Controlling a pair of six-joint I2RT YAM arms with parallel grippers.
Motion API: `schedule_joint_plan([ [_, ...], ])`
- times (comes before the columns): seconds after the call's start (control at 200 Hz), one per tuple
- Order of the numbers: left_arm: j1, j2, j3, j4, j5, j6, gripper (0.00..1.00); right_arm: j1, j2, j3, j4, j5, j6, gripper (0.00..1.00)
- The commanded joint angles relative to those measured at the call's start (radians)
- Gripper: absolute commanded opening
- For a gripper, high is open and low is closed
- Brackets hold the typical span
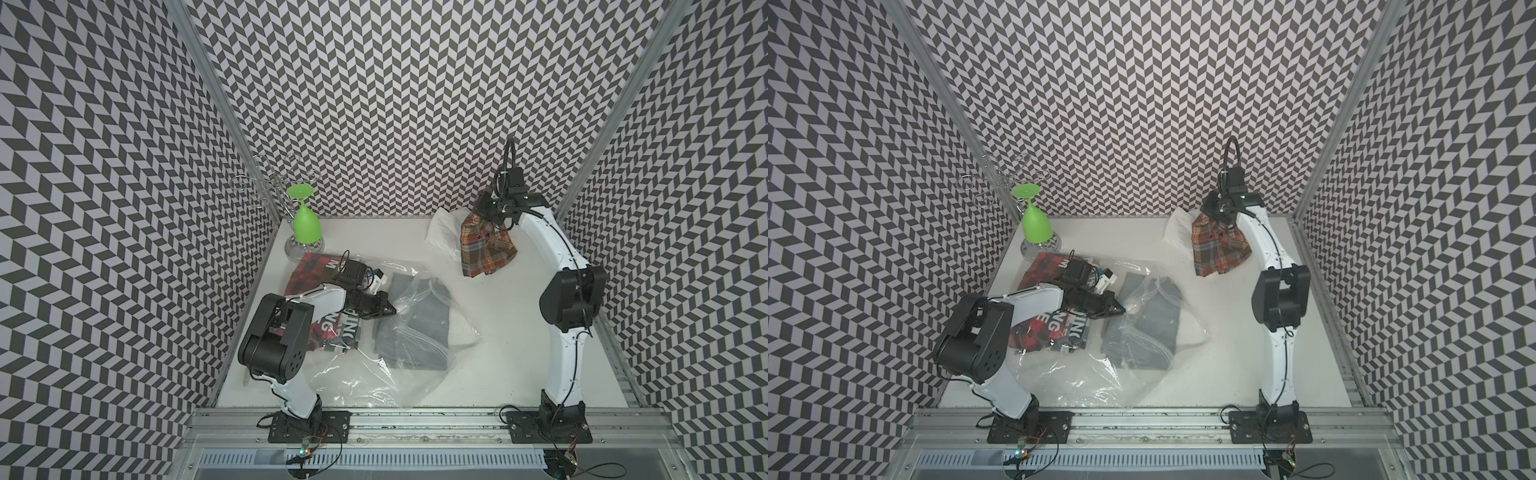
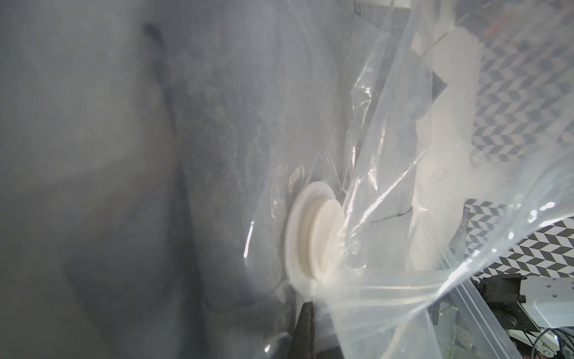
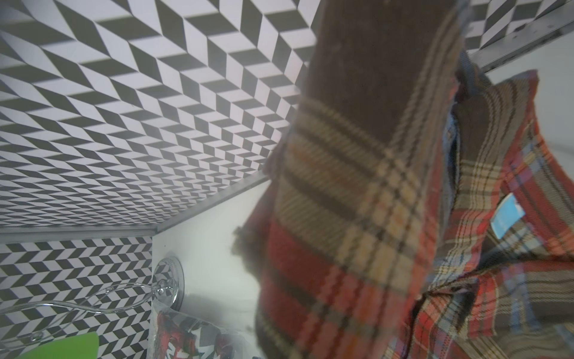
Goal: Take the shirt out of the vacuum bag
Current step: Place the shirt at the center of the board.
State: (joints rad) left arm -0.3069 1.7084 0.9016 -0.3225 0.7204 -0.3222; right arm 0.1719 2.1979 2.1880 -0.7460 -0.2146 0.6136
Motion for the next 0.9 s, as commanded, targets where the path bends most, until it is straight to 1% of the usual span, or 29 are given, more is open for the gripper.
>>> schedule_joint_plan([
  [0.0,0.008,-0.008,-0.015,-0.026,-0.018,0.017,0.00,0.028,0.041,0.050,0.142,-0.013,-0.009,0.01],
  [0.12,0.008,-0.012,-0.019,-0.024,-0.019,0.016,0.00,0.038,0.121,0.106,0.156,-0.064,-0.012,0.04],
  [0.21,0.009,-0.016,-0.023,-0.023,-0.019,0.015,0.00,0.050,0.159,0.115,0.208,-0.112,-0.022,0.14],
  [0.28,0.009,-0.015,-0.023,-0.024,-0.019,0.017,0.00,0.057,0.187,0.117,0.271,-0.178,-0.018,0.27],
  [0.37,0.009,-0.015,-0.021,-0.027,-0.024,0.017,0.00,0.057,0.217,0.119,0.344,-0.251,-0.014,0.57],
  [0.395,0.009,-0.014,-0.021,-0.030,-0.024,0.018,0.00,0.056,0.222,0.119,0.357,-0.267,-0.016,0.64],
  [0.466,0.009,-0.016,-0.017,-0.037,-0.027,0.022,0.00,0.056,0.215,0.119,0.363,-0.303,-0.039,0.73],
  [0.551,0.009,-0.021,-0.020,-0.035,-0.030,0.021,0.00,0.056,0.153,0.087,0.344,-0.308,-0.088,0.78],
  [0.661,0.009,-0.015,-0.023,-0.028,-0.029,0.017,0.00,0.055,-0.011,-0.076,0.343,-0.289,-0.135,0.82],
  [0.761,0.009,-0.013,-0.020,-0.020,-0.026,0.009,0.00,0.054,-0.149,-0.260,0.301,-0.235,-0.138,0.81],
  [0.896,0.010,-0.005,-0.006,-0.016,-0.025,0.006,0.00,0.068,-0.244,-0.488,0.266,-0.205,-0.139,0.78],
])
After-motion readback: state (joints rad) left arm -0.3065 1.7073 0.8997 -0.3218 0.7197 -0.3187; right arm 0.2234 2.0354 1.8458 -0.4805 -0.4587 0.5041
